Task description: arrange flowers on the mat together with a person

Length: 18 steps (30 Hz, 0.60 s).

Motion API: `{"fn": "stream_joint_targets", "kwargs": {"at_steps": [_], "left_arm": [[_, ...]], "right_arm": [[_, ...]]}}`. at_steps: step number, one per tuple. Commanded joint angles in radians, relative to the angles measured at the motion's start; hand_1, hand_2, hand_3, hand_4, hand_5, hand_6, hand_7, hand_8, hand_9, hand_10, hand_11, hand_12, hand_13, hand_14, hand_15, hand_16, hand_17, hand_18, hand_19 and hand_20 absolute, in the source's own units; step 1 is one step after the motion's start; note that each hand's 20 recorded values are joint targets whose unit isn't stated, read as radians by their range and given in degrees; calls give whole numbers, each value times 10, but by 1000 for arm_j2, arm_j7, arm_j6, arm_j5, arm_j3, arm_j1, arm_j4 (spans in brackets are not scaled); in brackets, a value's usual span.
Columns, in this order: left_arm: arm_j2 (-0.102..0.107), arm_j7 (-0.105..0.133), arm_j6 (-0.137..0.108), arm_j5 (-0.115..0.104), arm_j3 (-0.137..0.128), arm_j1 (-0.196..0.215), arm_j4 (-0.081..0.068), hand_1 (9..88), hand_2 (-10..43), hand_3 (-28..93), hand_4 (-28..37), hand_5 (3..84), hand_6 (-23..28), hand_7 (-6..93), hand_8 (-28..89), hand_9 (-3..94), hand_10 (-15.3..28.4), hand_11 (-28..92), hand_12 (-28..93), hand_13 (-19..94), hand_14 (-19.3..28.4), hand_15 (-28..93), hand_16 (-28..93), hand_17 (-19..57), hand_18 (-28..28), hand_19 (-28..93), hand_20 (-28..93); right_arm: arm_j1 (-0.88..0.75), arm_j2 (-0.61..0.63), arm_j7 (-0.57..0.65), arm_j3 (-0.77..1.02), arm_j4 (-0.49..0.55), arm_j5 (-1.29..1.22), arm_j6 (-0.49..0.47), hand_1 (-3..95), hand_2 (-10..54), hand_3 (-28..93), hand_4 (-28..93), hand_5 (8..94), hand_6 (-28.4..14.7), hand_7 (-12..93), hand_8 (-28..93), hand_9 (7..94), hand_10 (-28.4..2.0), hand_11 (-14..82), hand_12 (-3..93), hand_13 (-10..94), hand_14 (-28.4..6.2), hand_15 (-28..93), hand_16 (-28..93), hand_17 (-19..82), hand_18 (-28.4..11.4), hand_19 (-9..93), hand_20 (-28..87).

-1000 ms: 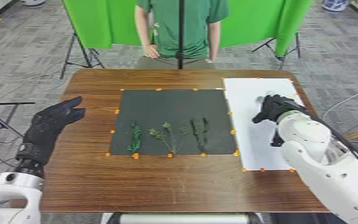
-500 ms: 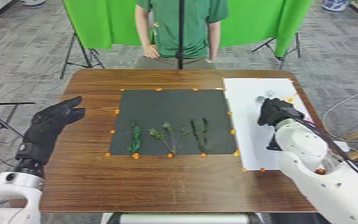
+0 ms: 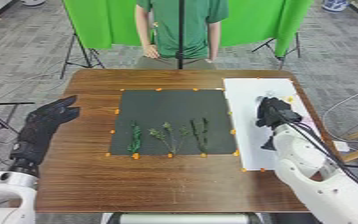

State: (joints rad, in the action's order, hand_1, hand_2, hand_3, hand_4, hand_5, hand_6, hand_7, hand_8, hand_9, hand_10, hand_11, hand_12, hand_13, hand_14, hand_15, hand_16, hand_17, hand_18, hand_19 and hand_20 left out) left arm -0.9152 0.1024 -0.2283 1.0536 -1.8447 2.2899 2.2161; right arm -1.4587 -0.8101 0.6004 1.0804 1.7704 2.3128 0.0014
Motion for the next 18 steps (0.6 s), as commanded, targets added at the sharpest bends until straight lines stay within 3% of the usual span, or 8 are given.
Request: {"fn": "stream_joint_targets", "kwargs": {"at_steps": [1,5,9,14,18], "left_arm": [[32,21,-48,-93,-102,70,-11,252,-1,680,-269,423,47,95,-63,446,144,158,118,369,169,103,9,82,106,25,172],[27,32,-75,-121,-147,107,-23,251,-1,682,-270,424,46,97,-64,447,144,159,118,371,168,104,10,83,106,25,172],[20,43,-106,-149,-165,138,-40,248,-1,683,-273,425,46,97,-65,450,144,162,118,372,167,104,10,84,106,25,172],[29,36,-103,-155,-151,132,-76,242,1,685,-278,427,46,99,-66,452,144,163,118,374,167,105,9,85,106,28,173],[31,41,-123,-177,-129,122,-101,218,38,689,-281,428,46,98,-66,453,145,163,117,376,166,106,8,87,106,28,173]], "right_arm": [[144,24,-16,-5,98,-13,49,939,-95,-283,335,824,10,218,177,937,-73,144,398,937,29,676,193,634,-143,932,345],[296,-34,-55,-106,76,-47,49,939,-95,-283,338,825,10,216,179,937,-73,139,400,937,29,676,195,631,-143,932,349],[448,-161,-111,-227,8,-60,20,939,-95,-283,341,824,10,215,180,937,-72,137,401,937,29,675,197,630,-143,932,353],[588,-321,-171,-380,-87,-56,-14,938,-95,-283,344,825,10,214,179,937,-73,138,402,937,28,674,199,630,-142,932,354],[628,-431,-198,-460,-145,-44,-44,938,-95,-283,345,825,10,215,179,937,-73,137,403,937,29,673,201,629,-143,932,356]]}}
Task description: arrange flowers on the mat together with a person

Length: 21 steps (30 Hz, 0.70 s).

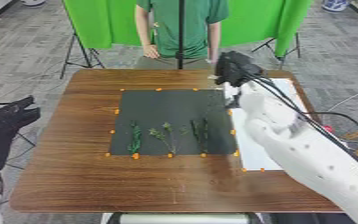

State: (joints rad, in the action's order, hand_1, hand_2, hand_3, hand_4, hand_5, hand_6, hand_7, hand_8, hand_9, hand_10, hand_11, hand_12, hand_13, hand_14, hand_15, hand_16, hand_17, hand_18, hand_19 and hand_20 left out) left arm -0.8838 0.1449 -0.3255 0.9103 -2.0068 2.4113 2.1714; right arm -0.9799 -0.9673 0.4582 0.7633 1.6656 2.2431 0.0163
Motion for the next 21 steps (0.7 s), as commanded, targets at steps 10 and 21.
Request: {"fn": "stream_joint_targets", "kwargs": {"at_steps": [10,21], "left_arm": [[18,-1,-87,-56,77,-30,-85,192,281,661,-283,443,38,118,-76,471,144,174,112,390,167,111,3,94,103,31,176],[29,-14,-82,-45,119,-70,-91,197,323,653,-283,450,38,130,-81,482,146,178,108,402,168,126,-5,99,100,34,178]], "right_arm": [[179,-436,-92,-266,-157,62,-157,931,-95,-283,355,822,12,218,179,937,-72,139,403,937,28,670,203,620,-143,932,357],[165,-487,-107,-366,-200,125,-232,928,-95,-283,360,818,13,223,178,937,-73,132,411,937,26,659,209,613,-143,932,352]]}}
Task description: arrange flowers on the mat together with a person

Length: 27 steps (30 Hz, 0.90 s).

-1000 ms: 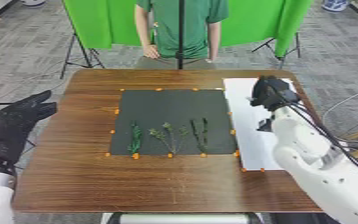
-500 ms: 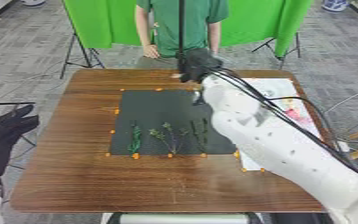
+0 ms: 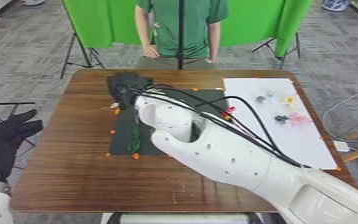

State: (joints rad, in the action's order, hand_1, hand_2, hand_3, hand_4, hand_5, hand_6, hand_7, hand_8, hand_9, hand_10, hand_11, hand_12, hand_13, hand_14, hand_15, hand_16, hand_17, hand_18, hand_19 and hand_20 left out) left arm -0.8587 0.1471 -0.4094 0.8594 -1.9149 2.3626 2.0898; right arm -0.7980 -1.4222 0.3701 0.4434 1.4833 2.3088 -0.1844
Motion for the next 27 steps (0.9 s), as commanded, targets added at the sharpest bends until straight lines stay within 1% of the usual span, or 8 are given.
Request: {"fn": "stream_joint_targets", "kwargs": {"at_steps": [1,5,7,8,10,13,15,27], "left_arm": [[4,-14,3,6,30,-23,-10,197,317,655,-283,451,39,130,-82,482,146,178,108,401,168,126,-5,99,100,34,179],[2,-15,7,9,37,-26,-10,191,289,663,-283,449,38,129,-81,480,145,177,108,400,168,127,-5,99,100,34,179],[-5,-12,4,9,34,-16,-4,184,265,668,-283,448,39,127,-81,480,145,178,109,399,169,127,-6,98,100,34,179],[-3,-13,7,9,39,-25,-8,182,255,672,-283,447,39,126,-81,479,146,178,109,398,169,128,-5,97,100,34,179],[-5,-14,6,7,42,-24,-7,181,245,674,-283,446,39,125,-80,478,145,178,109,398,169,128,-5,97,100,34,179],[-9,-16,9,11,45,-25,-6,178,240,674,-283,446,39,125,-79,477,145,179,110,398,169,128,-5,96,100,34,179],[-11,-15,11,10,43,-23,-5,178,237,672,-283,446,39,124,-78,477,144,179,110,397,169,128,-5,96,100,34,179],[-18,-20,10,16,35,-11,2,175,204,679,-283,445,40,121,-77,475,144,180,110,396,170,128,-4,93,101,33,177]], "right_arm": [[-17,-32,-19,-49,-20,57,-39,926,-95,-283,362,817,13,224,177,937,-73,131,412,937,26,657,210,612,-144,932,351],[-26,-35,-17,-47,-41,65,-50,920,-95,-283,369,811,14,227,175,937,-73,123,419,937,26,652,213,609,-145,932,349],[-33,-40,-24,-44,-54,81,-56,916,-95,-283,374,808,14,228,174,937,-73,118,422,937,26,650,216,607,-145,932,348],[-32,-39,-18,-45,-58,78,-64,915,-95,-283,375,806,14,229,172,937,-73,114,424,937,26,648,217,607,-144,932,347],[-37,-39,-23,-48,-69,88,-63,901,-95,-283,383,796,15,228,161,932,-74,98,433,937,24,638,228,604,-144,932,342],[-47,-40,-23,-45,-77,91,-82,891,-95,-283,384,785,16,227,153,928,-75,86,439,937,23,627,238,599,-146,932,337],[-51,-40,-25,-37,-73,97,-121,880,-95,-283,389,768,19,228,136,918,-78,83,438,937,23,621,244,596,-148,932,335],[-44,-9,-28,-50,-43,89,-117,856,-95,-283,391,724,24,199,90,872,-93,103,425,937,19,587,267,578,-150,932,310]]}}
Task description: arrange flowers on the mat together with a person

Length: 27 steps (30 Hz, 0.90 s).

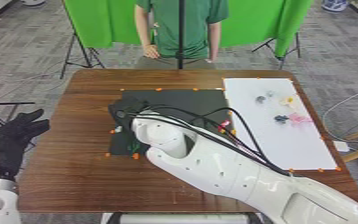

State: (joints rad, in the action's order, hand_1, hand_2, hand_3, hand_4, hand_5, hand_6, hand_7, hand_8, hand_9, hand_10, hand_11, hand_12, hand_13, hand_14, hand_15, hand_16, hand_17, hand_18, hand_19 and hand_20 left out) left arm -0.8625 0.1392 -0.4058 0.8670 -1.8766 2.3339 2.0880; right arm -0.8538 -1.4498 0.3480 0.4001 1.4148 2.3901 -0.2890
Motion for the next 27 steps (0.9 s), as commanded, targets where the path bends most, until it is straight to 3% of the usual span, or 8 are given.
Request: {"fn": "stream_joint_targets", "kwargs": {"at_steps": [1,12,18,21,22,23,24,27], "left_arm": [[-16,-14,7,9,-6,21,6,175,200,680,-283,445,40,121,-77,475,144,180,110,396,170,128,-4,93,102,33,177],[-17,-17,9,17,-8,24,11,183,178,686,-283,443,40,121,-76,473,143,180,109,395,169,128,-3,92,102,33,176],[-24,-21,13,30,-16,34,18,193,166,687,-283,443,40,122,-77,473,143,181,110,394,170,128,-3,92,102,33,175],[-28,-29,20,46,-18,35,20,197,162,687,-283,442,40,122,-76,473,143,181,109,394,169,128,-3,92,102,32,175],[-30,-34,25,52,-21,38,23,198,161,687,-283,442,40,122,-76,473,143,181,109,394,169,127,-3,92,102,33,175],[-33,-36,25,56,-24,43,26,198,161,687,-283,442,40,122,-76,473,144,181,109,394,169,127,-4,92,102,33,175],[-35,-36,26,61,-27,49,29,199,161,687,-283,442,40,121,-76,473,143,181,109,394,169,127,-4,92,102,33,175],[-38,-41,28,72,-36,62,35,200,156,688,-283,443,41,121,-76,472,145,180,109,394,169,127,-3,92,102,32,175]], "right_arm": [[10,19,-8,-4,28,7,-11,855,-95,-283,391,721,25,198,88,868,-92,103,424,937,19,586,268,578,-150,932,309],[30,63,-2,33,90,-23,-28,828,-95,-283,413,695,31,195,39,842,-93,140,393,937,17,571,281,571,-151,932,297],[-27,177,3,216,273,-114,12,803,-95,-283,451,680,32,197,-53,824,-99,170,366,937,14,557,297,571,-151,931,291],[-128,248,-14,385,378,-227,102,784,-95,-283,485,678,30,196,-75,814,-102,186,347,937,14,553,300,568,-150,931,287],[-168,273,-27,438,404,-281,153,685,-95,-40,349,672,27,195,-62,807,-106,210,318,935,14,554,296,571,-161,922,306],[-208,298,-55,487,419,-349,214,560,-95,327,60,672,26,197,-64,799,-109,221,298,933,11,549,299,564,-158,918,309],[-252,315,-82,545,435,-422,250,458,-95,549,-105,673,20,195,-65,788,-118,228,264,914,-4,523,297,537,-164,898,300],[-406,339,-227,720,446,-662,319,355,-81,643,-159,665,-3,184,-73,738,-146,201,235,791,-78,434,274,404,-196,755,317]]}}
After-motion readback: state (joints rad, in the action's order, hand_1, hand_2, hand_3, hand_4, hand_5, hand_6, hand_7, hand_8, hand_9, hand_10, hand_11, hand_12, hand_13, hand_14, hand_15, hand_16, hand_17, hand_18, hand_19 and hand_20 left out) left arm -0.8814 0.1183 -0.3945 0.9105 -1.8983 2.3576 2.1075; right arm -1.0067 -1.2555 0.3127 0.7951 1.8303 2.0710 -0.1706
